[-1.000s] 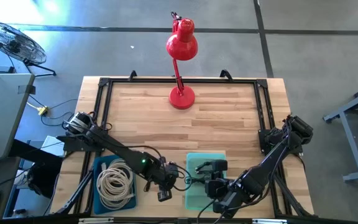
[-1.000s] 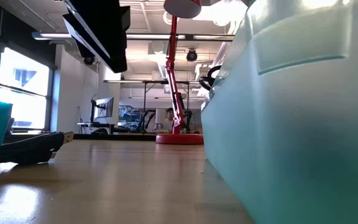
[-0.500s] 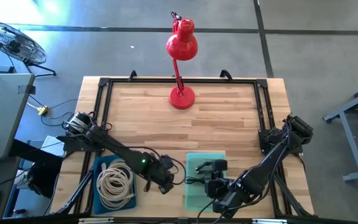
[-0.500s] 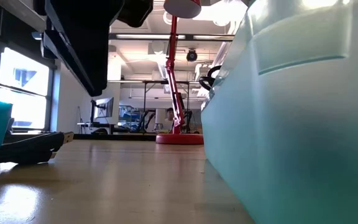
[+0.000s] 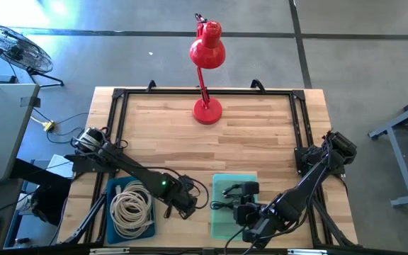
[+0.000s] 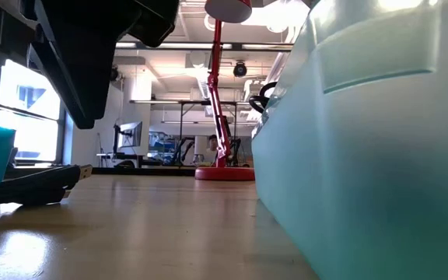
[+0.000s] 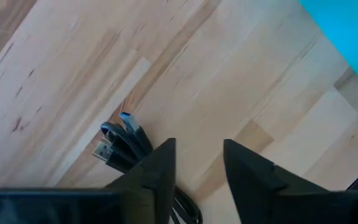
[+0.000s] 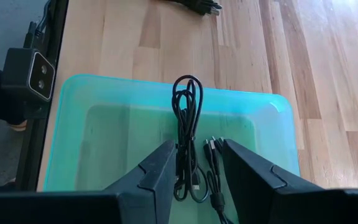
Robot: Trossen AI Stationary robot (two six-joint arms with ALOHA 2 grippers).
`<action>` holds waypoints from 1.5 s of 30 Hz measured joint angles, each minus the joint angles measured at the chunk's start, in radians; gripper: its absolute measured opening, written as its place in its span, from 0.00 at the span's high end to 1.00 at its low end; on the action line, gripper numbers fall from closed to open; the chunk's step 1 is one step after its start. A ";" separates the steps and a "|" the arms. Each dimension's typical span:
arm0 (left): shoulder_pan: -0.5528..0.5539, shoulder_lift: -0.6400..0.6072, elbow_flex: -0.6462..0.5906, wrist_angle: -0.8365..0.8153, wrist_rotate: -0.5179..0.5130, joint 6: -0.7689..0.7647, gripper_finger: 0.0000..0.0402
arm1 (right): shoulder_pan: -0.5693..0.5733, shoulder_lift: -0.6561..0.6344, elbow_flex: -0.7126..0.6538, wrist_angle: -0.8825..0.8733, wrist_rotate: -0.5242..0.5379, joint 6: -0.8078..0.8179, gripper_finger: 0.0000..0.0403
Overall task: Pick & Place USB Port
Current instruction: Put the black USB cable into the green bin
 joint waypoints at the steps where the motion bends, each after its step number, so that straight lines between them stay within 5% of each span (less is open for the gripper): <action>1: 0.000 0.000 0.000 0.000 0.000 0.001 0.65 | 0.000 0.000 0.000 0.000 0.000 0.000 0.69; 8: 0.000 0.000 0.000 0.010 0.000 0.004 0.52 | 0.000 0.000 0.000 0.000 0.000 0.000 0.69; 21: 0.000 0.000 0.000 0.007 -0.060 0.014 0.51 | -0.002 0.000 0.000 0.000 -0.003 0.003 0.69; 28: 0.000 0.000 0.000 0.006 -0.126 0.303 0.51 | -0.002 0.000 0.000 0.000 -0.013 0.001 0.69; 36: -0.003 0.000 0.000 0.013 -0.029 0.627 0.51 | 0.000 0.000 0.000 -0.031 -0.015 -0.004 0.69; 45: -0.008 0.001 0.000 0.073 0.010 0.509 0.51 | 0.000 0.000 0.000 -0.048 -0.009 -0.005 0.69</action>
